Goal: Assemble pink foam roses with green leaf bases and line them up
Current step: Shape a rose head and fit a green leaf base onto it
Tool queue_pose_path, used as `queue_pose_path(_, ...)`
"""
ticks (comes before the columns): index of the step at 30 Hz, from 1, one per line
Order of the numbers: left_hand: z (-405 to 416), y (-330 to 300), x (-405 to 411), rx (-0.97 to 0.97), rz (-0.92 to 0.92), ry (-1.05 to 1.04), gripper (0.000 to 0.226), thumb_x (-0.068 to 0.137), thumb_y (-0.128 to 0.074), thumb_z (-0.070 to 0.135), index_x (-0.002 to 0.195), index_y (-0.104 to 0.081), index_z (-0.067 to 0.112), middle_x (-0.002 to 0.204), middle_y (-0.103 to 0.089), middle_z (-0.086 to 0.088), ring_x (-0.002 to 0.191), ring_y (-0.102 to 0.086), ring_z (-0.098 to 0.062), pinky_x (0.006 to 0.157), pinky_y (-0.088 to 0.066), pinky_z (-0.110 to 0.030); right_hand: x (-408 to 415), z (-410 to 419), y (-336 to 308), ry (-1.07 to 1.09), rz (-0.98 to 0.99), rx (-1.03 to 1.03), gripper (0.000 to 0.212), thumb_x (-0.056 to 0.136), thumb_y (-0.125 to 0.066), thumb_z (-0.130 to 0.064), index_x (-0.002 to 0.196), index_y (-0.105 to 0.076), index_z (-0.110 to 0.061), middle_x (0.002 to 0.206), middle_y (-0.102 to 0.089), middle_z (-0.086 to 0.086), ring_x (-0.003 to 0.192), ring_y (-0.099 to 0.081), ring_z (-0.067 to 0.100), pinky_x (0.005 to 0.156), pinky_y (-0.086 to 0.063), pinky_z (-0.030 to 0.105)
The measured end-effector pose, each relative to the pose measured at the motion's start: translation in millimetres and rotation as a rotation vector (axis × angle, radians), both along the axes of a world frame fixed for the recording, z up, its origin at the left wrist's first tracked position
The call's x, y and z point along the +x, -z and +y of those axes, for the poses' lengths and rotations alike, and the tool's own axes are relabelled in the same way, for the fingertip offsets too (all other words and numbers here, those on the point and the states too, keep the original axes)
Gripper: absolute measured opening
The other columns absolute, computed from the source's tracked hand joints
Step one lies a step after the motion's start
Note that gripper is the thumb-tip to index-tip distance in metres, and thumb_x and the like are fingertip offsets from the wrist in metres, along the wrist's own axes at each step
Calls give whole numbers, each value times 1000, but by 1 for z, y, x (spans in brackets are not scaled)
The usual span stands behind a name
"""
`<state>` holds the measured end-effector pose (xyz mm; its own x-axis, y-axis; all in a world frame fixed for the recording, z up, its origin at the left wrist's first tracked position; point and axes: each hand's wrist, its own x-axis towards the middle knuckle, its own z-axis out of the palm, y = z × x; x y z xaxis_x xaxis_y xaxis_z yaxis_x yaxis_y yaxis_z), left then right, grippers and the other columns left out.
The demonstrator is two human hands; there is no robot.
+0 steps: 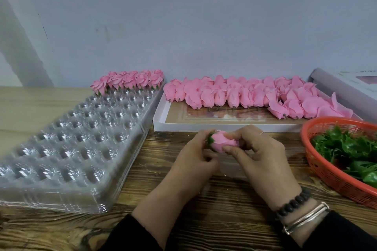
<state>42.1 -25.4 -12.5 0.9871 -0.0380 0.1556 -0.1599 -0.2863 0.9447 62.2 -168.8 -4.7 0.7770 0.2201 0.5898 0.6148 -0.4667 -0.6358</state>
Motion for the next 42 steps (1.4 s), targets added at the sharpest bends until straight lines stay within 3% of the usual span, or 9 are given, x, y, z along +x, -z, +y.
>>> queue_pose_path(3, 2, 1, 1, 246, -97, -129, 46, 74, -68, 7, 113, -51, 25, 106, -58, -5, 86, -58, -16, 82, -51, -35, -4, 1, -2, -46, -43, -44, 16, 72, -75, -3, 84, -68, -10, 75, -54, -18, 82, -51, -7, 73, -39, 7)
queue_pose_path(7, -5, -1, 0, 353, -176, -176, 28, 71, -69, 11, 83, -50, 28, 86, -58, 5, 78, -53, -11, 61, -39, -9, -10, 4, -5, -148, -35, -112, 13, 74, -74, -7, 84, -68, -12, 82, -60, -8, 88, -52, 0, 76, -39, 7)
queue_pose_path(13, -9, -4, 0, 346, -126, -124, 14, 74, -66, 3, 81, -64, 14, 79, -67, 0, 77, -61, -14, 70, -50, -25, -12, 6, -9, -266, -46, -159, 8, 80, -65, -17, 88, -67, -16, 86, -63, -6, 87, -55, 3, 78, -42, 11)
queue_pose_path(16, -10, -7, -2, -59, -90, -94, 7, 75, -68, 9, 79, -68, 3, 73, -68, -9, 70, -63, -23, 68, -54, -31, -14, 7, -9, -223, -11, 22, 26, 83, -58, -32, 109, -55, -33, 89, -61, -14, 88, -58, 0, 78, -42, 8)
queue_pose_path(18, -9, -8, -1, -394, 20, -123, 35, 71, -69, 22, 86, -63, -9, 75, -61, -22, 69, -57, -25, 63, -49, -34, -12, 7, -7, -164, 4, 172, 30, 86, -55, -28, 113, -47, -34, 98, -60, -13, 91, -60, 4, 81, -44, 13)
queue_pose_path(25, -14, -12, 2, -933, 199, -86, 27, 59, -78, 28, 82, -68, 16, 84, -62, -11, 77, -59, -22, 70, -48, -32, -14, 23, 5, -195, 133, 158, 52, 68, -73, 4, 89, -46, -36, 85, -58, -13, 82, -58, -3, 71, -42, 4)
queue_pose_path(35, -17, -12, -1, -1017, 276, 83, 40, 66, -71, 32, 98, -67, 8, 88, -63, -11, 87, -62, -21, 81, -53, -31, -15, 26, -1, -112, 199, 154, 25, 62, -68, -21, 81, -52, -24, 70, -55, -10, 67, -53, 6, 64, -43, 14)
queue_pose_path(39, -13, -13, 0, -1020, 306, 110, 36, 72, -74, 24, 96, -63, 0, 93, -61, -20, 87, -65, -27, 80, -56, -34, -13, 21, -8, -376, 489, 430, 17, 74, -70, -2, 84, -58, -6, 53, -54, -11, 50, -47, -2, 51, -41, 14)
queue_pose_path(42, -14, -12, 0, -1022, 281, 75, 36, 70, -72, 28, 90, -68, -1, 90, -66, -19, 83, -67, -27, 76, -57, -34, -14, 22, -5, -381, 522, 454, 27, 71, -72, 0, 90, -57, -13, 66, -60, -8, 57, -53, 2, 56, -45, 14)
